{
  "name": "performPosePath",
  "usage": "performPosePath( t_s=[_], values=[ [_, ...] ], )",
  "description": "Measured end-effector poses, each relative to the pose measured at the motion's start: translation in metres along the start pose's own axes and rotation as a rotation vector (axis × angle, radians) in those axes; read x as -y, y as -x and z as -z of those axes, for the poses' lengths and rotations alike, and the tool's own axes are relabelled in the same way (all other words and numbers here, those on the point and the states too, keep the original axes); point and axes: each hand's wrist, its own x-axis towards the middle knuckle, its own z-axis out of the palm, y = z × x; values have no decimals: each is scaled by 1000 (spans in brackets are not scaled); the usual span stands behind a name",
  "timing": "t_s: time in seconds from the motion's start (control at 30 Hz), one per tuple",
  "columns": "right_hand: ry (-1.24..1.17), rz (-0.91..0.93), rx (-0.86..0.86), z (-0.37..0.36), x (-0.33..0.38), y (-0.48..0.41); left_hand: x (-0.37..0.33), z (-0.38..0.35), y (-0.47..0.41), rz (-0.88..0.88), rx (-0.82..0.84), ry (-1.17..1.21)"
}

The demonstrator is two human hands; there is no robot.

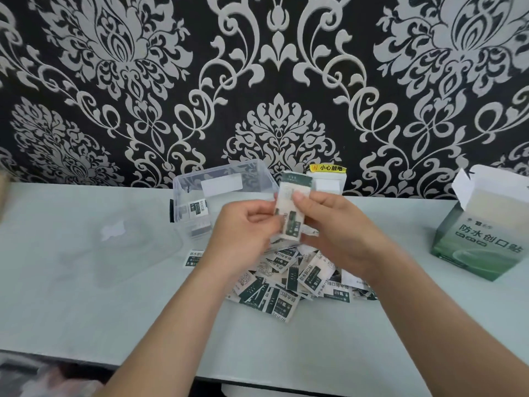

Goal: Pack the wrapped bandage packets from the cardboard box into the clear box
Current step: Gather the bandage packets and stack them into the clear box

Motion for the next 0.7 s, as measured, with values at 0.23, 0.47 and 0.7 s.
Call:
performPosePath(
  t_s=[0.23, 0.47, 0.7],
  values=[
    [735, 146, -460, 20, 7, 2, 24, -6, -10, -257, -57, -999],
    [1113, -19, -355, 21, -10, -7, 20, -15, -18, -241, -8, -1212],
    [857, -14, -376, 29, -9, -6, 13, -8, -14, -350, -96, -1311]
  ],
)
